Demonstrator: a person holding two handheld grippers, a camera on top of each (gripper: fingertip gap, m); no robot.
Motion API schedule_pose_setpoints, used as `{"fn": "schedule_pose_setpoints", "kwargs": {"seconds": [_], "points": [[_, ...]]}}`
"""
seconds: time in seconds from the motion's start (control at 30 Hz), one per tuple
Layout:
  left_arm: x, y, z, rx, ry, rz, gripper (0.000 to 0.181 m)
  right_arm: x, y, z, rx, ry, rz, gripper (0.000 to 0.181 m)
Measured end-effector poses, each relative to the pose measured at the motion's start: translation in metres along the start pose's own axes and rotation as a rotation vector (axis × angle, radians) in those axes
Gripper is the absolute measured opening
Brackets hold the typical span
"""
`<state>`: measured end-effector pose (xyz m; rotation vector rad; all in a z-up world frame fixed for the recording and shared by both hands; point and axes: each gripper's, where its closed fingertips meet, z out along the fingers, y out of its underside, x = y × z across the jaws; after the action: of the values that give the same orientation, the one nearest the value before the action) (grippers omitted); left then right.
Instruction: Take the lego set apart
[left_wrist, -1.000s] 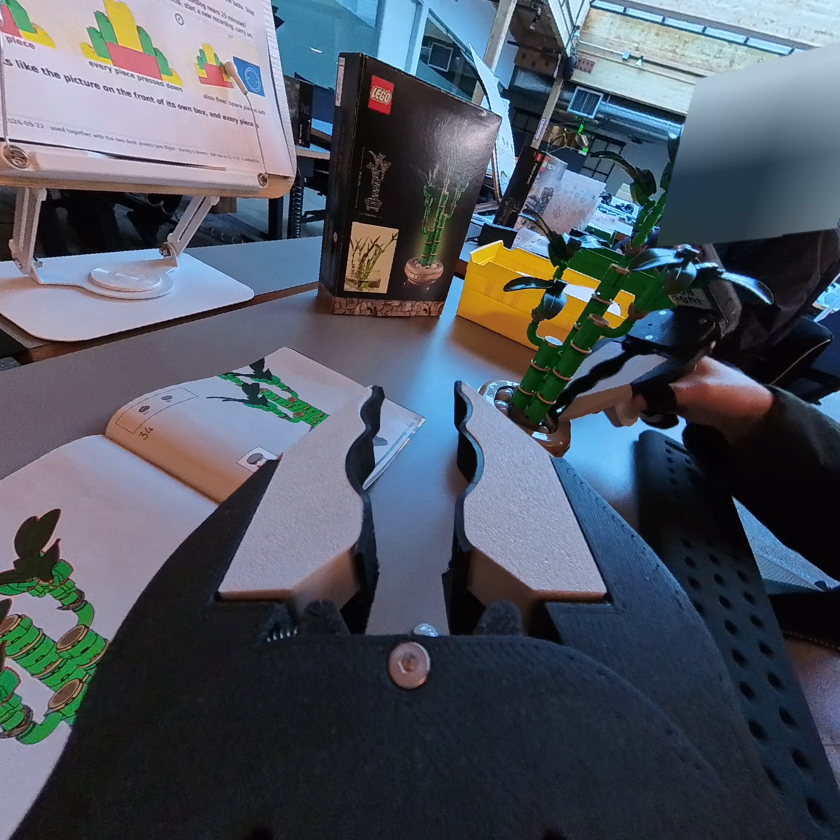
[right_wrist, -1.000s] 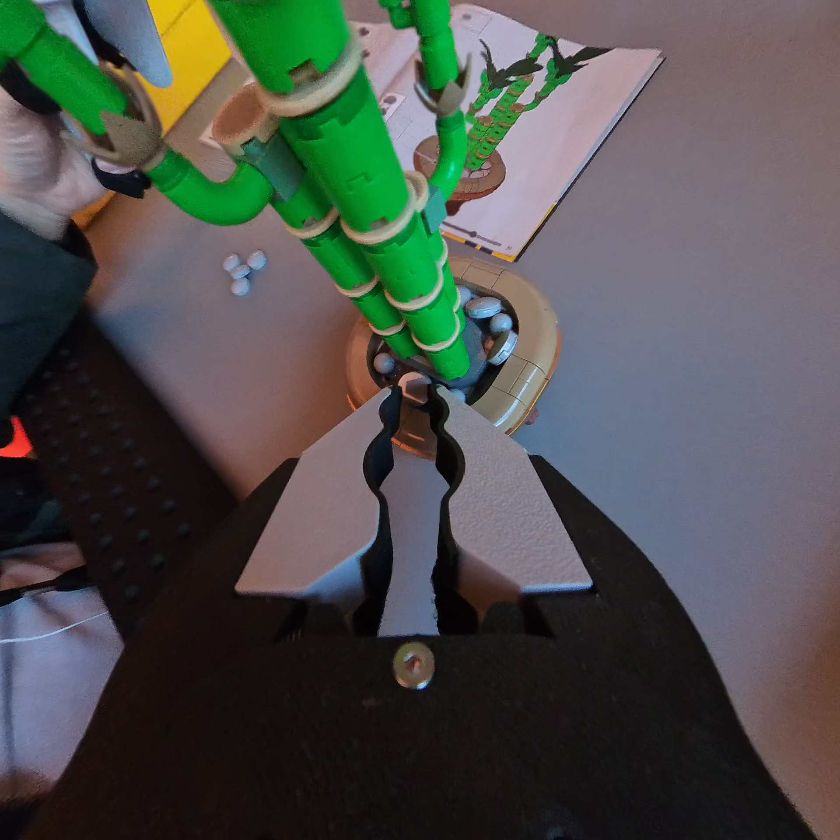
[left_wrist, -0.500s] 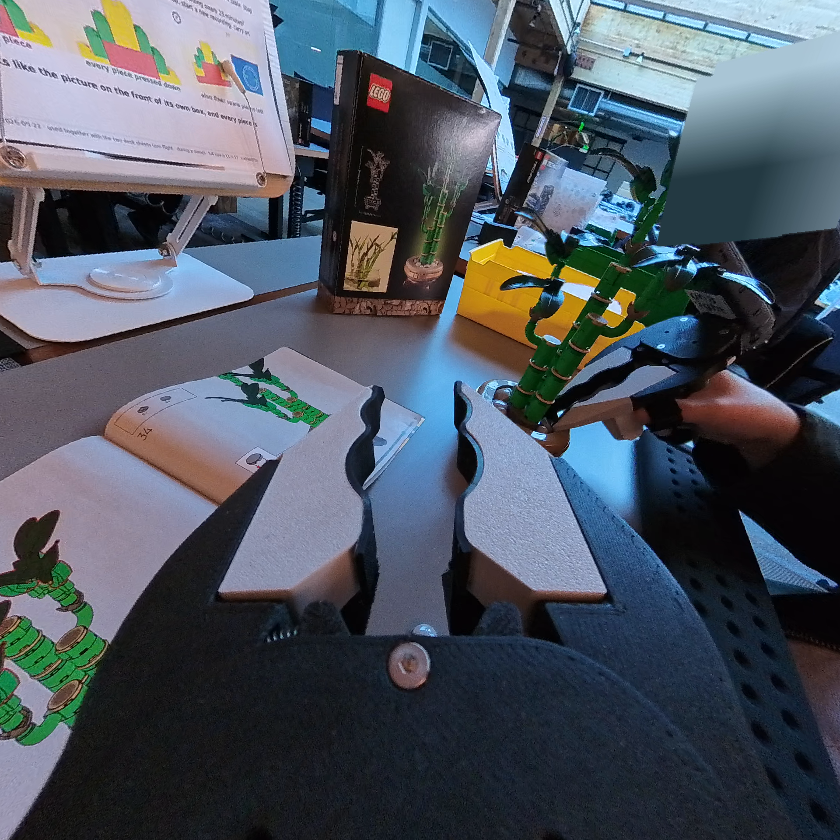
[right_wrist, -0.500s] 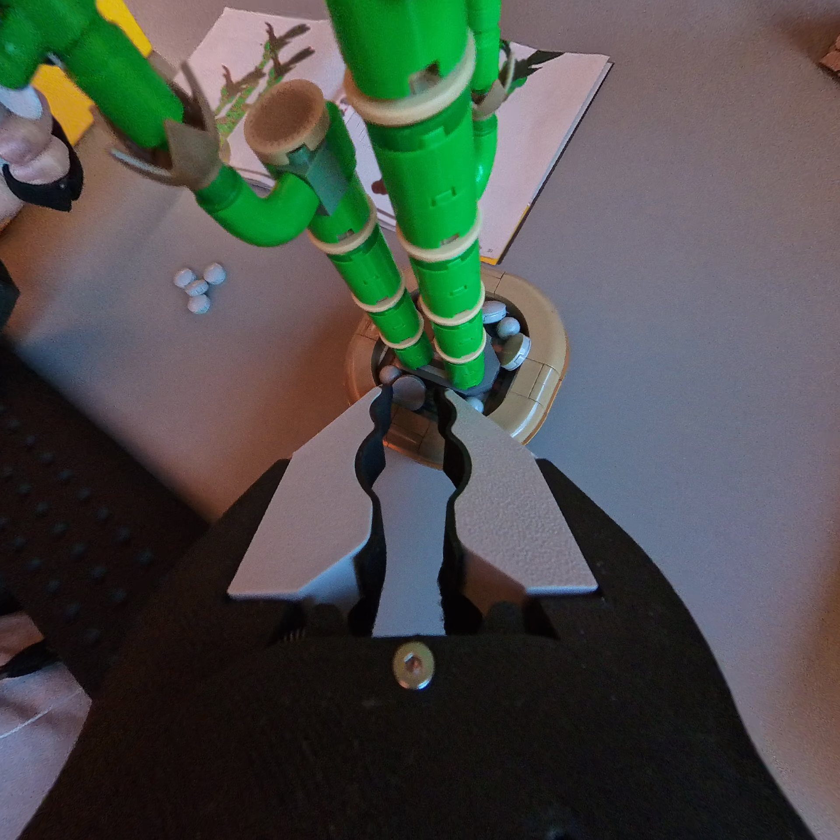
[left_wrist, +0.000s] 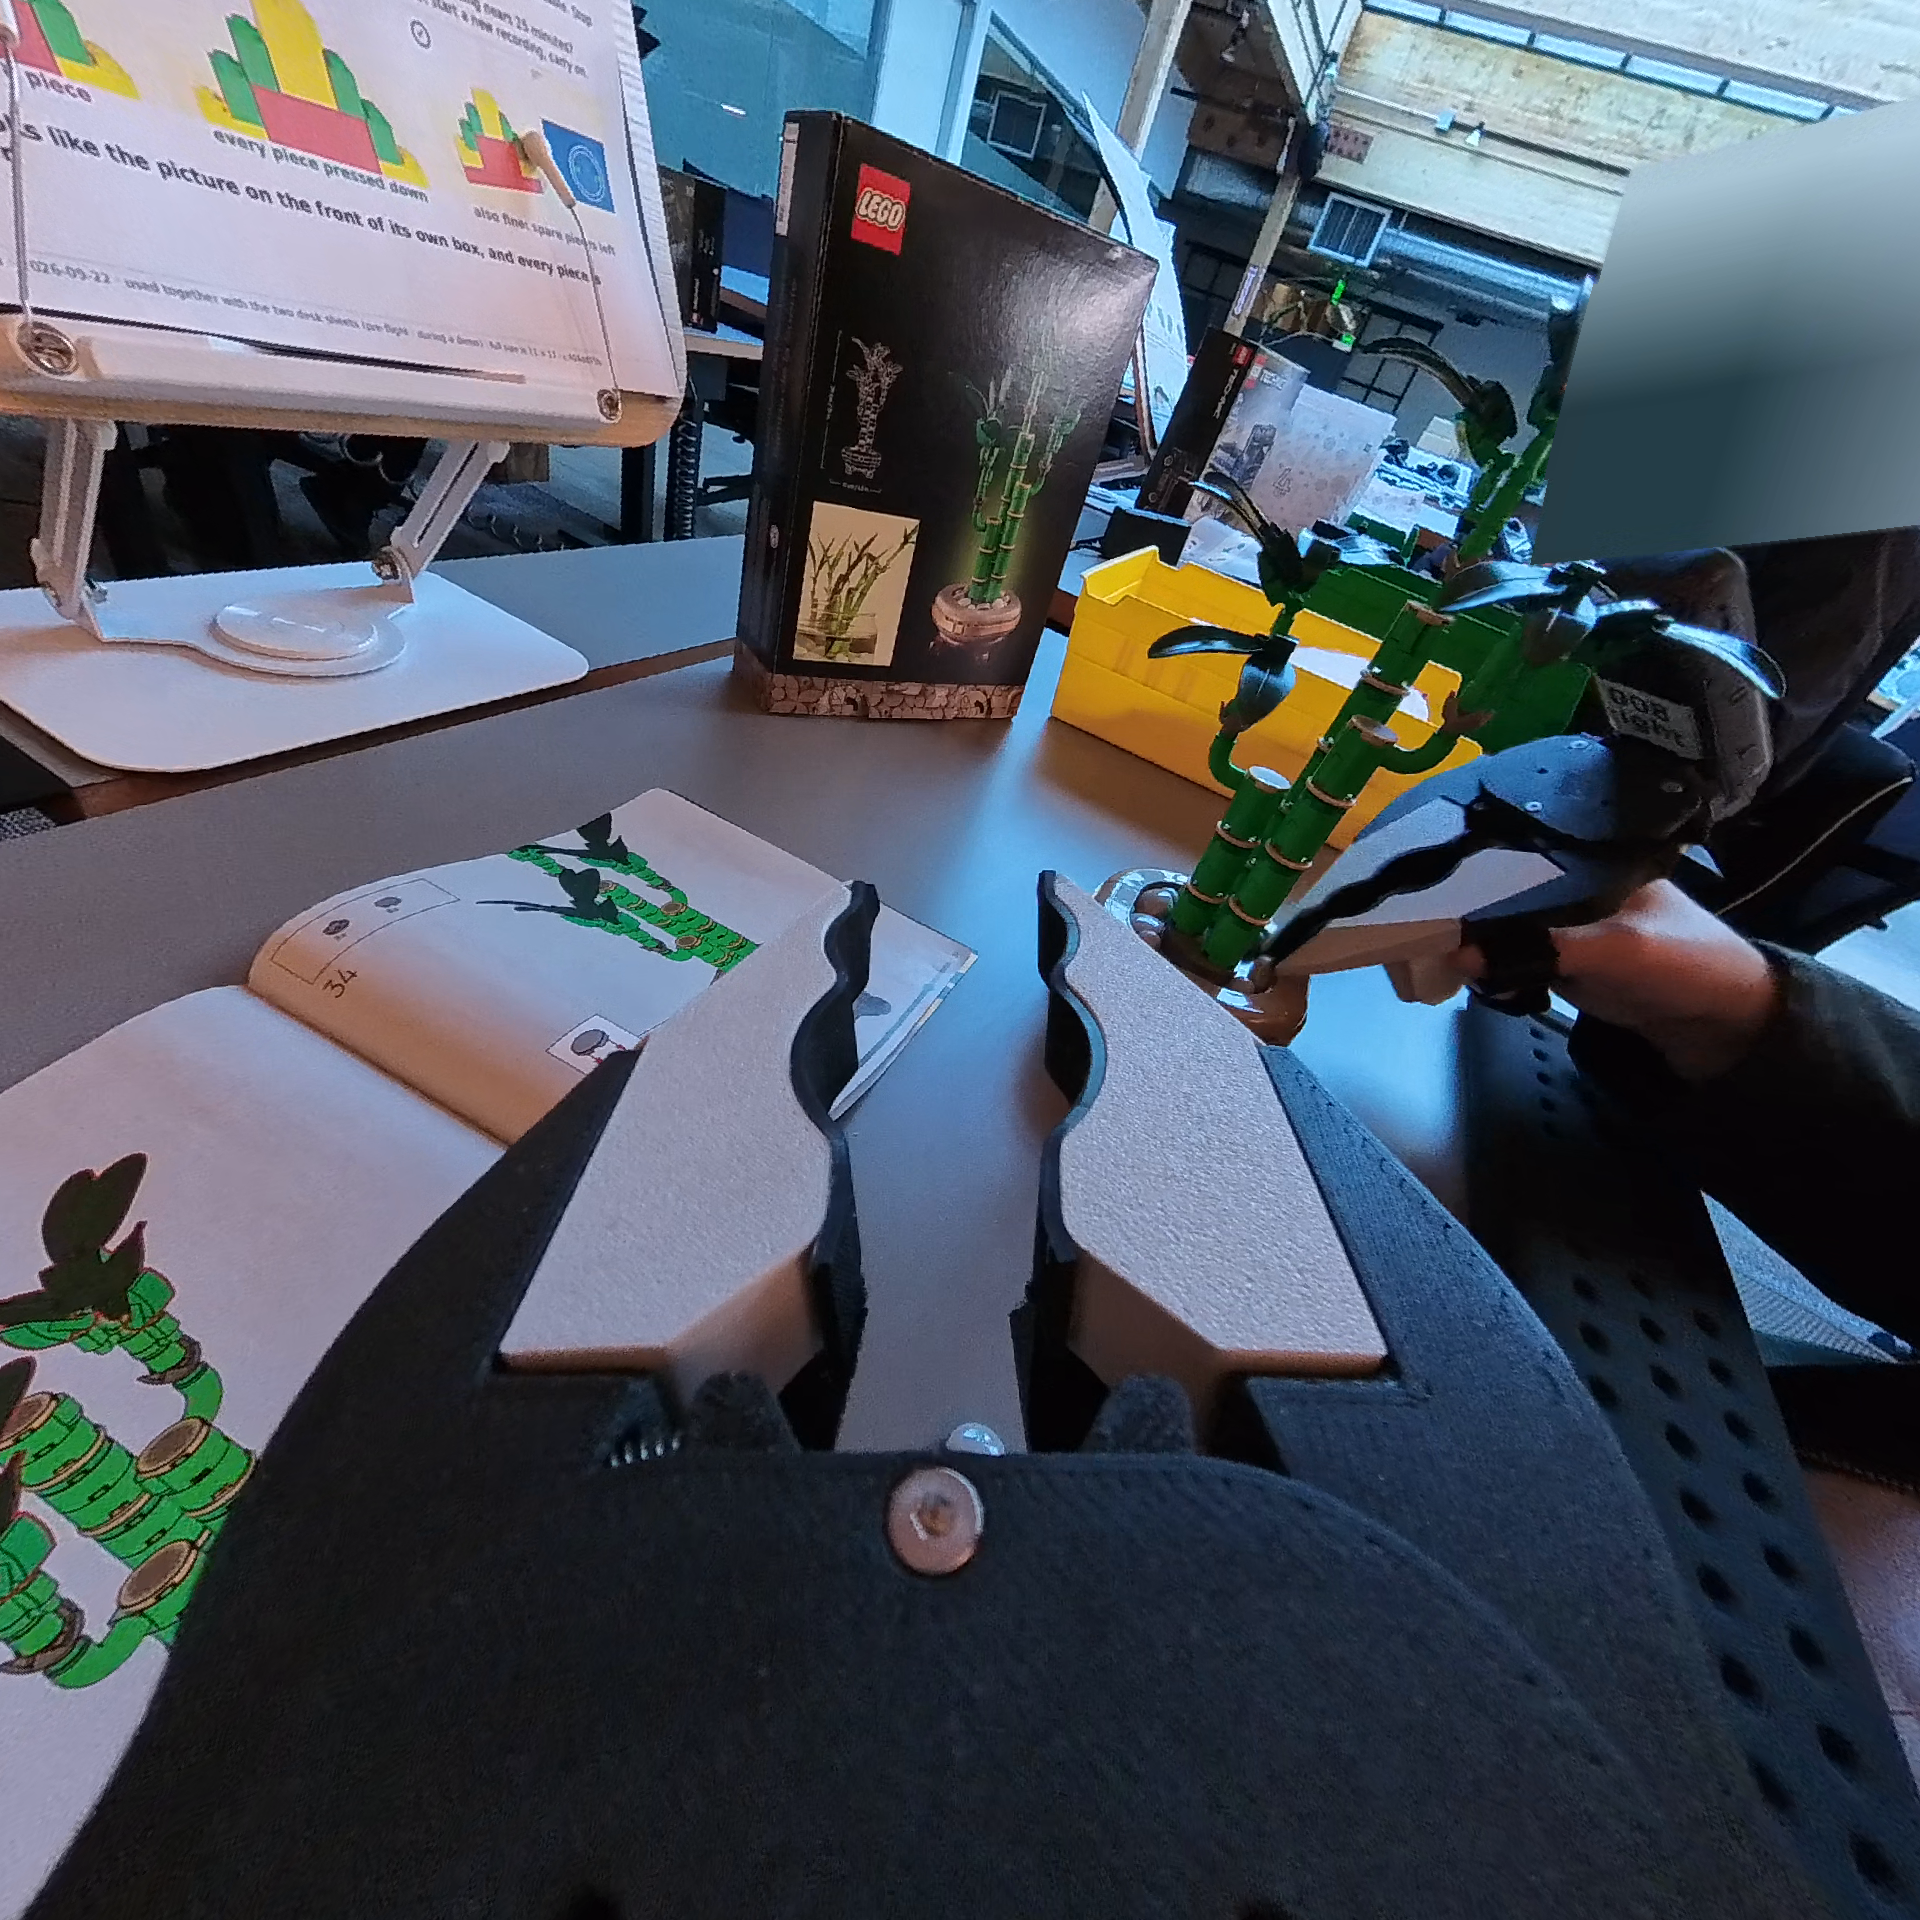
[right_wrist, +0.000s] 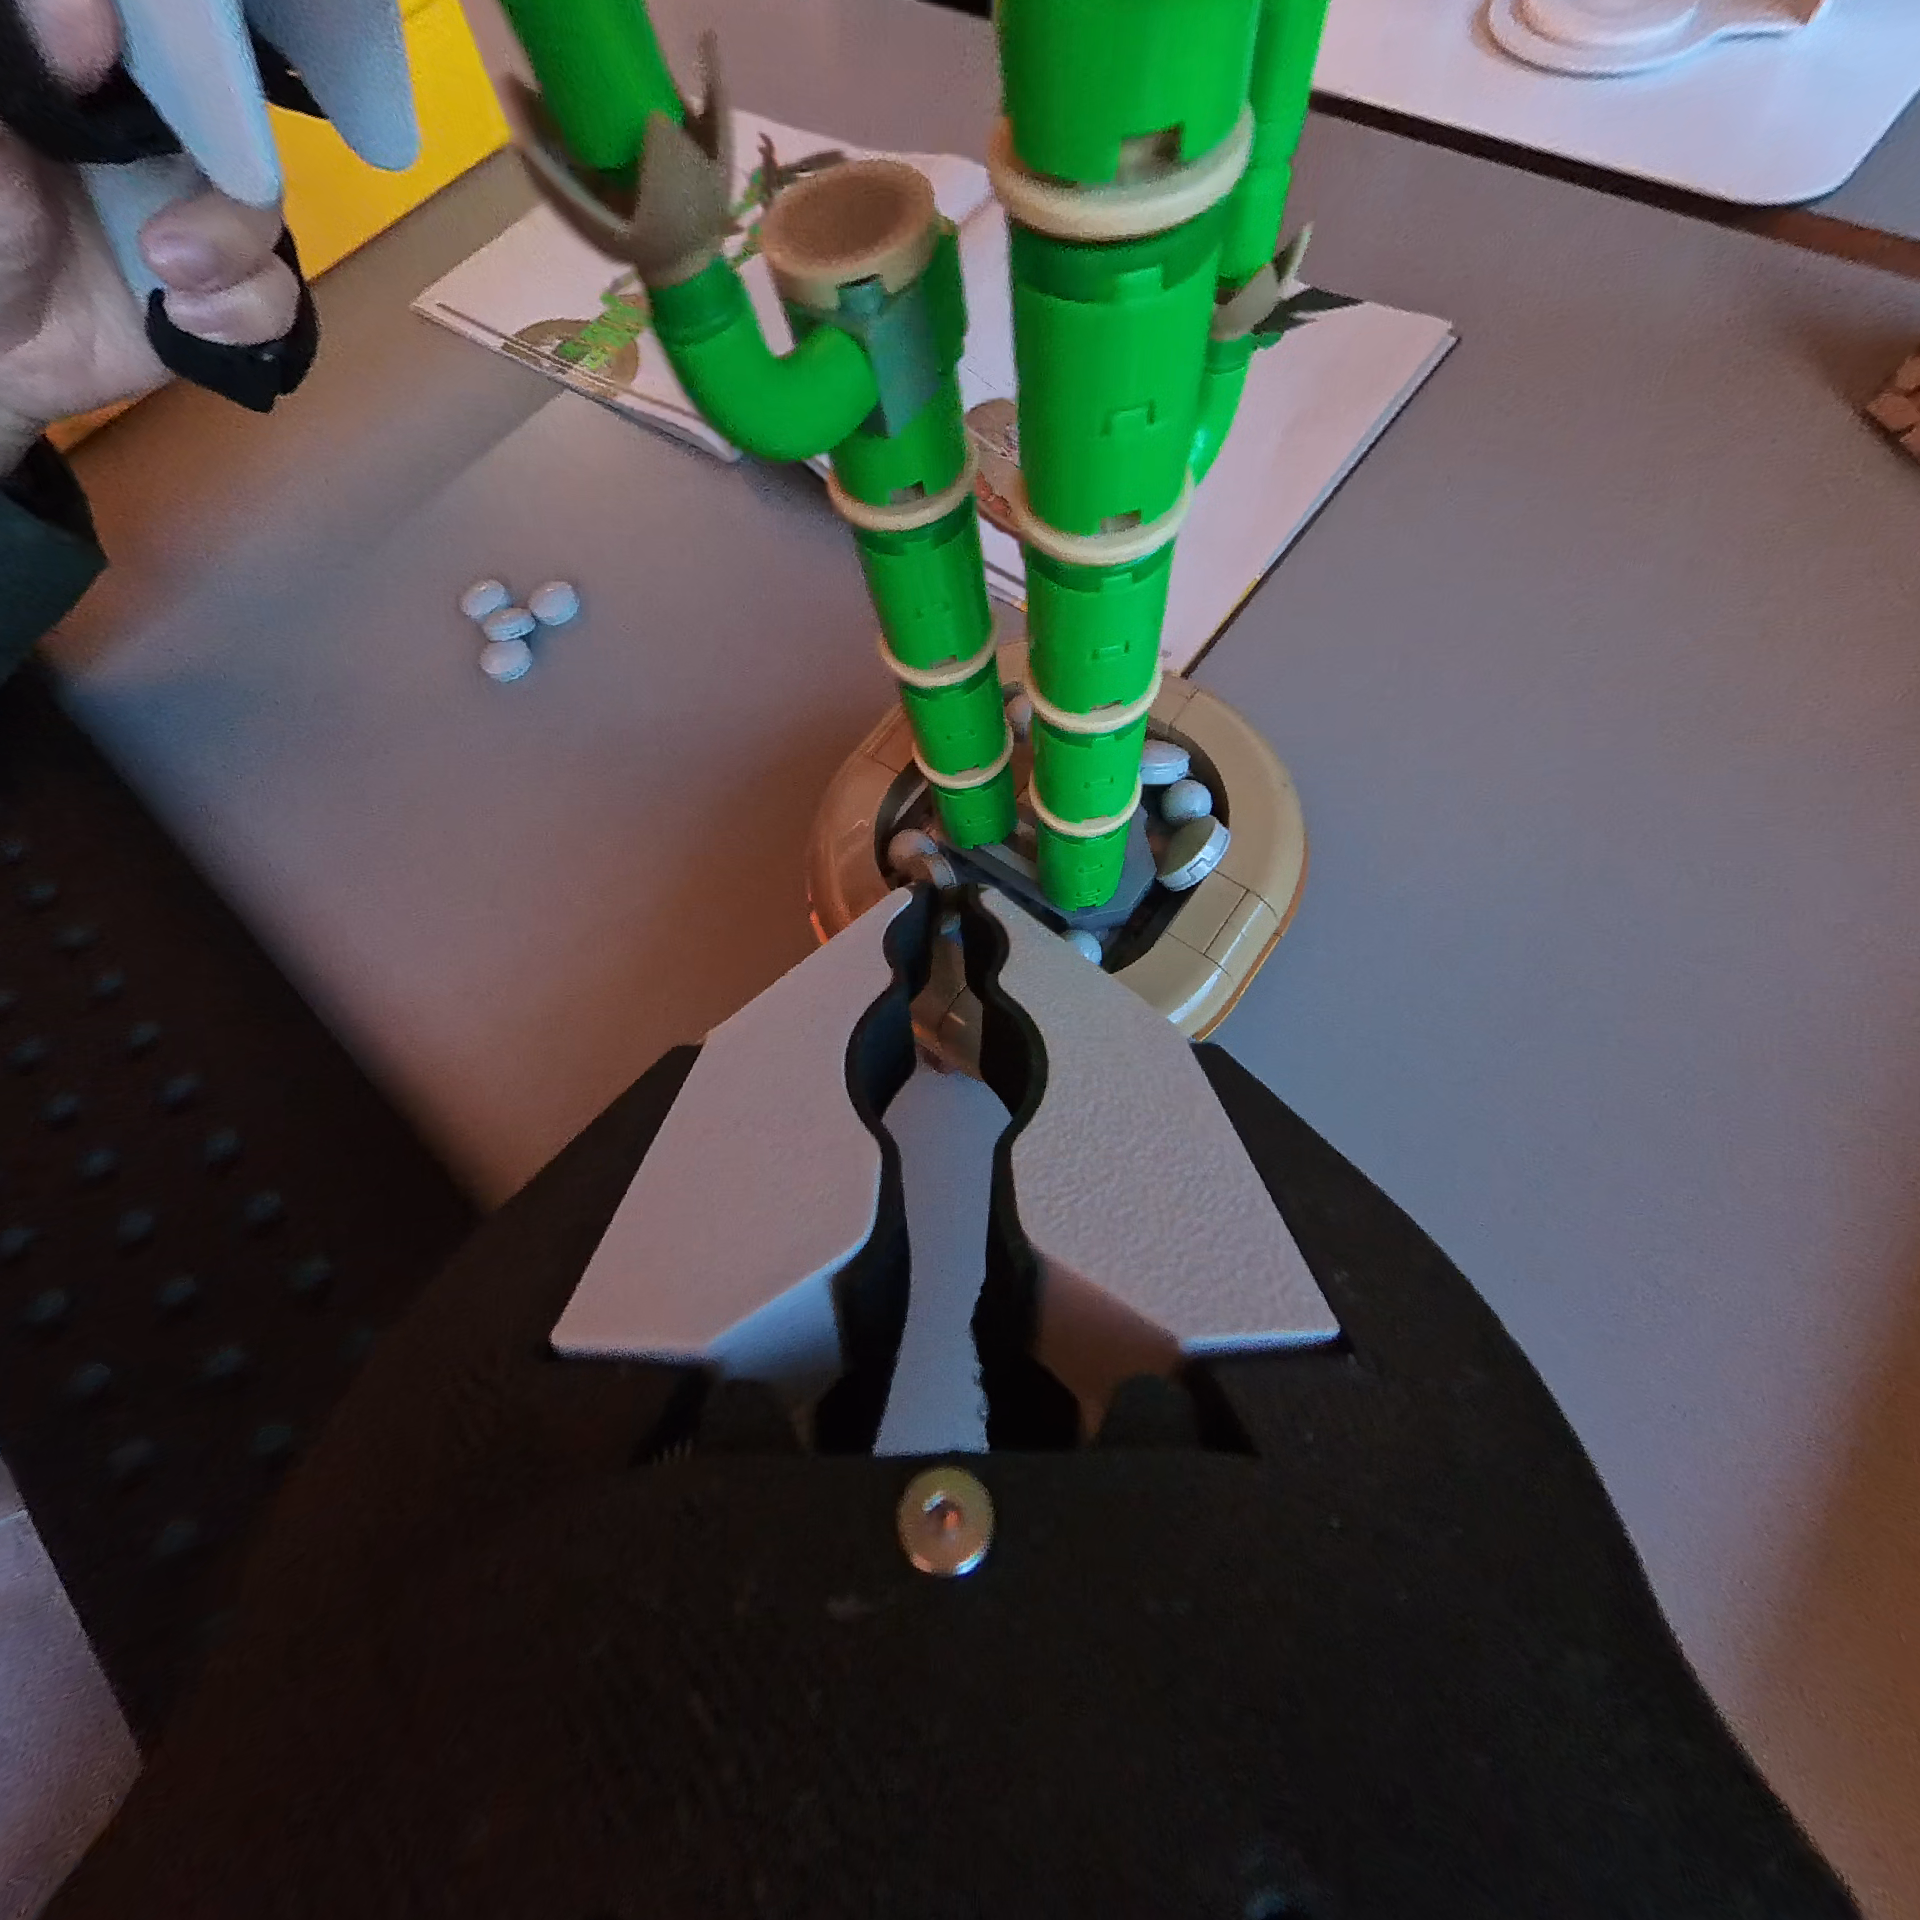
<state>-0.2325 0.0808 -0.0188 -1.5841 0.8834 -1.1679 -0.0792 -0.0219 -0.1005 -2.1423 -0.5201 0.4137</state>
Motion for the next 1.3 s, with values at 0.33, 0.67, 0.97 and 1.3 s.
{"fn": "schedule_pose_setpoints", "kwargs": {"seconds": [0.33, 0.67, 0.97, 1.3], "points": [[-0.001, 0.0, 0.0, 0.001, -0.002, -0.003, 0.03, -0.016, -0.006, -0.004, 0.065, -0.047, -0.12, 0.003], [-0.007, -0.002, -0.004, 0.018, -0.017, -0.027, 0.031, -0.124, -0.027, 0.052, 0.062, -0.071, -0.781, 0.003], [-0.005, -0.008, -0.007, 0.039, 0.004, -0.046, 0.031, -0.133, -0.019, 0.128, -0.056, 0.007, -1.291, 0.003], [-0.001, -0.013, -0.01, 0.055, 0.027, -0.058, 0.031, -0.124, -0.02, 0.115, -0.088, 0.004, -1.218, 0.013]]}}
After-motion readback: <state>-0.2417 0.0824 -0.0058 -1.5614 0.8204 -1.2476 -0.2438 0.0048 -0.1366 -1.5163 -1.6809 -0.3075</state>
